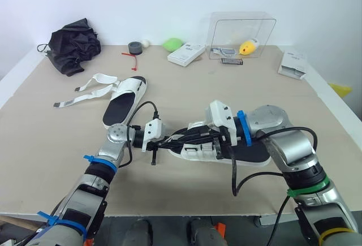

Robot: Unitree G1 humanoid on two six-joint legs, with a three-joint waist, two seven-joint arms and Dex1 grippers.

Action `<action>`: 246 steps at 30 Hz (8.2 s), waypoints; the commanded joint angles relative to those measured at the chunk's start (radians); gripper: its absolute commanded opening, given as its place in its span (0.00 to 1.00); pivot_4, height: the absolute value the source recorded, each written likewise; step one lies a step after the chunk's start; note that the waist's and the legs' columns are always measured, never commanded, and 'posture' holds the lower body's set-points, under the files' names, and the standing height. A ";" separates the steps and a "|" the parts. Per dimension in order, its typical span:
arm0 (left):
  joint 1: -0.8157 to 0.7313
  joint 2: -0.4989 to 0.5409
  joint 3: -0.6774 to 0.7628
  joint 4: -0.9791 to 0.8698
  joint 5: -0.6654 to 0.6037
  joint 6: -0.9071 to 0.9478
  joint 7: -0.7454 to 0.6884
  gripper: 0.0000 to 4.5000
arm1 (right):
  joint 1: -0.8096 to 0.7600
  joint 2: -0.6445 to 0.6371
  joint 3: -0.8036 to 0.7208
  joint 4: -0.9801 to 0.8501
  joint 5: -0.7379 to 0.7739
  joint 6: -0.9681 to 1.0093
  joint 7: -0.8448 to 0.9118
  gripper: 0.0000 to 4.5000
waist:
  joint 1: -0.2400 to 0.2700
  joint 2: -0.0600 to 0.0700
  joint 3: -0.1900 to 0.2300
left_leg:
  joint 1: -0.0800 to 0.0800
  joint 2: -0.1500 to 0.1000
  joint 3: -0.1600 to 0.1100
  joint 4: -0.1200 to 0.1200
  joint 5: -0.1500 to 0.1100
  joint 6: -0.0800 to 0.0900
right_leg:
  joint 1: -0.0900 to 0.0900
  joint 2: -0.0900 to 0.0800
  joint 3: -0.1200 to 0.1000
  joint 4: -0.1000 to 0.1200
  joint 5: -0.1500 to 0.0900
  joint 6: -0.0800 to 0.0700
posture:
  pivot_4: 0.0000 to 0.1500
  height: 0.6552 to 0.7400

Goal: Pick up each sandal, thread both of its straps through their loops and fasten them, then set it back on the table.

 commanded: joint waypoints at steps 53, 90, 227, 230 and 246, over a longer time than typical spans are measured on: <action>-0.007 -0.023 -0.041 0.110 0.071 -0.012 -0.011 0.00 | -0.065 0.045 0.025 0.138 1.656 0.818 -1.786 0.03 | -0.004 -0.006 -0.003 | -0.009 0.002 0.004 -0.001 0.004 0.008 | 0.001 -0.010 -0.003 -0.015 0.003 0.002 | 1.00 1.00; 0.023 -0.013 -0.032 0.081 0.065 -0.003 0.017 0.00 | -0.435 -0.035 -0.074 0.551 1.175 1.149 -1.169 0.03 | -0.003 -0.005 -0.003 | -0.009 0.003 0.007 -0.004 0.003 0.014 | -0.001 -0.014 -0.004 -0.018 0.005 -0.001 | 1.00 1.00; 0.047 -0.020 -0.044 0.052 0.067 0.013 0.036 0.00 | -0.319 0.004 -0.007 0.236 0.390 0.923 -0.399 0.01 | -0.002 -0.003 -0.004 | -0.009 0.003 0.004 -0.002 0.002 0.013 | 0.000 -0.013 -0.016 -0.015 0.007 0.002 | 1.00 1.00; 0.044 -0.021 -0.043 0.055 0.067 0.012 0.038 0.00 | -0.286 -0.027 0.054 0.168 0.380 0.921 -0.380 0.01 | -0.001 -0.003 -0.004 | -0.009 0.003 0.004 -0.002 0.002 0.013 | 0.000 -0.014 -0.016 -0.015 0.007 0.002 | 1.00 1.00; 0.030 -0.023 -0.038 0.064 0.064 0.012 0.035 0.00 | -0.146 -0.061 0.095 -0.016 0.362 0.859 -0.388 0.08 | -0.001 -0.003 -0.004 | -0.008 0.003 0.003 -0.002 0.002 0.013 | 0.001 -0.013 -0.017 -0.015 0.006 0.002 | 1.00 1.00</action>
